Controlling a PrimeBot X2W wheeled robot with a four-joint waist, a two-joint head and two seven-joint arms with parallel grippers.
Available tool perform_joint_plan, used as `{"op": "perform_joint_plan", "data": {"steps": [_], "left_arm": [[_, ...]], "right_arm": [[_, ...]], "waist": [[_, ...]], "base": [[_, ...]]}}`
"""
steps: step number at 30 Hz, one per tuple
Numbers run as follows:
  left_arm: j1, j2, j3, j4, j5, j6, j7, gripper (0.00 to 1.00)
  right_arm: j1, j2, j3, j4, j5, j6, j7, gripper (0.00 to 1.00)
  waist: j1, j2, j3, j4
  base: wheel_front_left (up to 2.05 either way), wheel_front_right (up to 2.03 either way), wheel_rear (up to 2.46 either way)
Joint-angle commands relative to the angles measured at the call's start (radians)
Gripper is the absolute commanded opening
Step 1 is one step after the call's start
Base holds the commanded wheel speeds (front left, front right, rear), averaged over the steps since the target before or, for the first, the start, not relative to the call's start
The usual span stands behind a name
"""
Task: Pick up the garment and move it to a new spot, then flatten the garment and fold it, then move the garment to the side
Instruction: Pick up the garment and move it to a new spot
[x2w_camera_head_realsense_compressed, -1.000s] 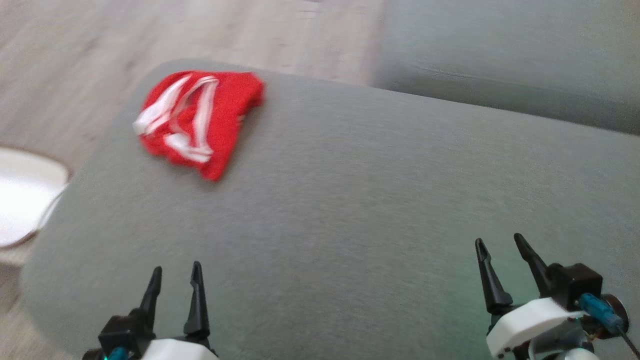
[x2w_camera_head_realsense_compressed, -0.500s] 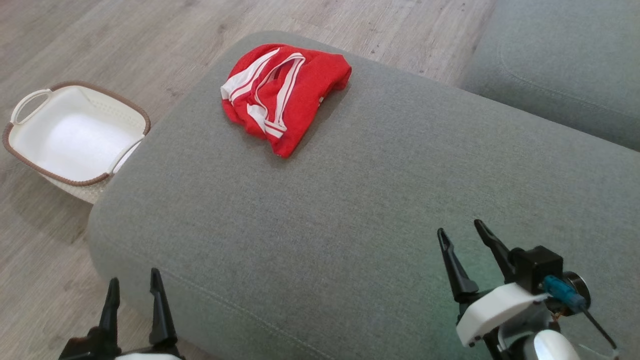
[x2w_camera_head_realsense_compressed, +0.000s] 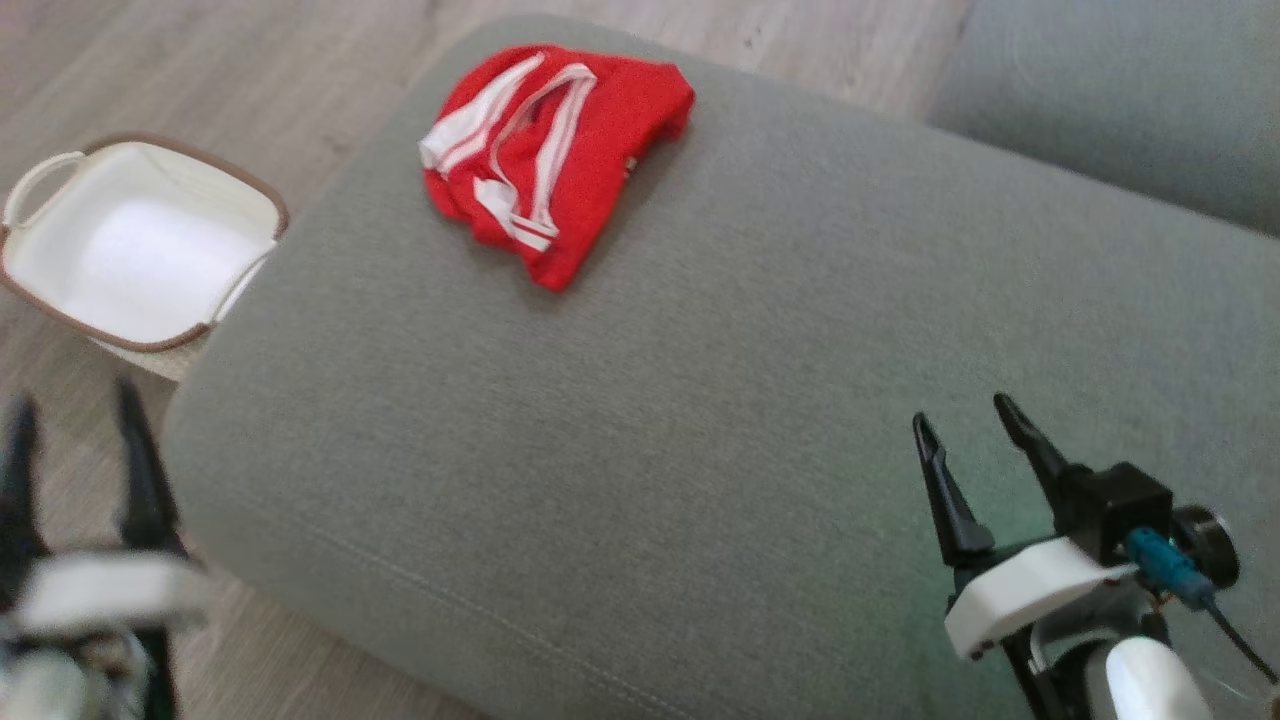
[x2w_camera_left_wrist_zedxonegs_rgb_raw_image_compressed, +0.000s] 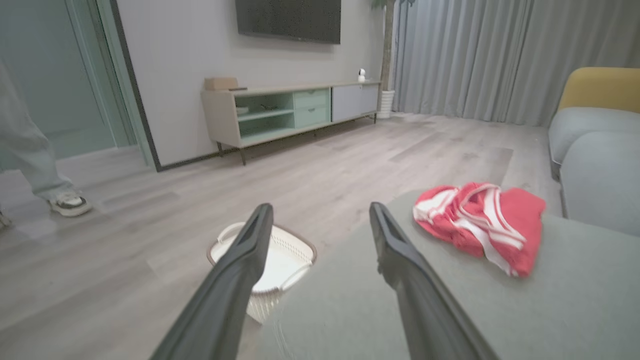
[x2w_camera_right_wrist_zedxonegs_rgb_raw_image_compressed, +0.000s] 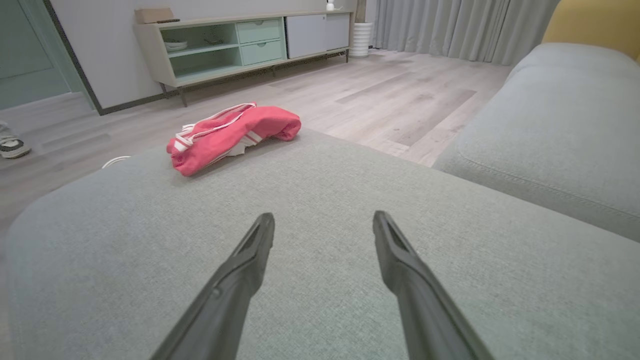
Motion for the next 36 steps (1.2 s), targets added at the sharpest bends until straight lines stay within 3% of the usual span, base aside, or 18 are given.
{"op": "perform_joint_plan", "data": {"steps": [1, 5, 7, 13, 22, 33, 34, 36], "left_arm": [[-0.141, 0.071, 0.069, -0.037, 0.006, -0.012, 0.019, 1.00], [-0.291, 0.110, 0.092, -0.010, -0.015, -0.047, 0.053, 1.00], [-0.443, 0.133, 0.101, 0.077, -0.040, -0.086, 0.082, 1.00], [-0.704, 0.115, 0.031, 0.319, -0.066, -0.176, 0.160, 1.00], [-0.863, -0.027, -0.115, 0.595, -0.085, -0.312, 0.227, 1.00], [-0.892, -0.099, -0.175, 0.801, -0.152, -0.396, 0.376, 1.00], [-0.892, -0.103, -0.179, 0.810, -0.157, -0.401, 0.385, 0.91], [-0.896, -0.104, -0.183, 0.822, -0.161, -0.407, 0.387, 0.41]], "right_arm": [[-0.064, -0.005, 0.019, -0.061, -0.024, -0.001, 0.016, 1.00], [-0.095, -0.005, 0.028, -0.103, -0.059, -0.001, 0.050, 1.00], [-0.128, -0.005, 0.046, -0.139, -0.086, -0.001, 0.079, 1.00], [-0.181, -0.005, 0.051, -0.210, -0.135, -0.001, 0.124, 1.00], [-0.187, -0.005, 0.049, -0.261, -0.166, -0.001, 0.151, 1.00], [-0.202, -0.007, 0.039, -0.275, -0.172, -0.001, 0.151, 1.00], [-0.203, -0.007, 0.040, -0.274, -0.171, -0.001, 0.150, 1.00], [-0.206, -0.007, 0.036, -0.272, -0.169, -0.001, 0.146, 1.00]], "waist": [[0.0000, 0.0000, 0.067, -0.053], [0.0000, 0.0000, 0.129, -0.099], [0.0000, 0.0000, 0.189, -0.146], [0.0000, 0.0000, 0.304, -0.204], [0.0000, 0.0000, 0.391, -0.231], [0.0000, 0.0000, 0.428, -0.242], [0.0000, 0.0000, 0.428, -0.243], [0.0000, 0.0000, 0.427, -0.246]], "base": [[0.00, 0.00, 0.00], [0.00, 0.00, 0.00], [0.00, 0.00, 0.00], [0.00, 0.00, 0.00], [0.00, 0.00, 0.00], [0.00, 0.00, 0.00], [0.00, 0.00, 0.00], [0.00, 0.00, 0.00]]}}
